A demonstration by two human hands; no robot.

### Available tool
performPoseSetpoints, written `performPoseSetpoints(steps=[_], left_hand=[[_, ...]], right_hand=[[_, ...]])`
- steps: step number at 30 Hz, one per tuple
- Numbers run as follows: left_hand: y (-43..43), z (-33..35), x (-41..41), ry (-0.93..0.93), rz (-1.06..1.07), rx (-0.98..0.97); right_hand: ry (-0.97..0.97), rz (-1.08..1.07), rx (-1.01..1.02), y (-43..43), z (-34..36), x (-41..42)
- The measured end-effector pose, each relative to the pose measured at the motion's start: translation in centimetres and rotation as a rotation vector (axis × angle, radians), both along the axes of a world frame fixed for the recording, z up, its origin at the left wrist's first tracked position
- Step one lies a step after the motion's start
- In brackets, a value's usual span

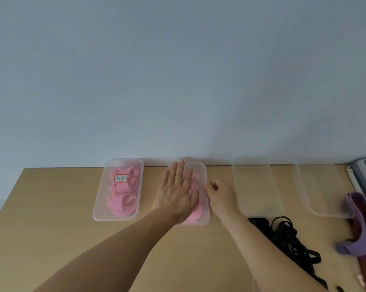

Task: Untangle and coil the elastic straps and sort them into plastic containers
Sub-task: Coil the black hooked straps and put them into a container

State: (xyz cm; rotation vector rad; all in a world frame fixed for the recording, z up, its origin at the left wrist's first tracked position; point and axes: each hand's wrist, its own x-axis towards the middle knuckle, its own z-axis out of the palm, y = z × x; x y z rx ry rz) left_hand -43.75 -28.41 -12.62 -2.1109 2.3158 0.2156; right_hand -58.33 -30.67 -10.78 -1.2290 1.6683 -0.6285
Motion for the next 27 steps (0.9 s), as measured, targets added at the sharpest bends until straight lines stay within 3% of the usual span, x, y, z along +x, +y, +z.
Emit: performPoseSetpoints(steps=[5,10,15,27], left_hand=[[0.0,-0.2,0.0,0.020,0.007,-0.014],[-0.2,-0.1,0.1,0.026,0.008,-0.017],[-0.2,0.0,0.0,0.033,0.010,-0.008],[0.7,1.2,-0.1,0.112,0.037,-0.019]], right_hand=[[-0.122,-0.033,0.088,5.1,-1.4,-1.5],[0.032,0.028,0.011,4.4,-1.0,-1.2],[-0.155,0.007,0.065,7.6,-1.7,-1.6],[-0.046,-0.025,-0.022,7.7,-1.6,-0.8]])
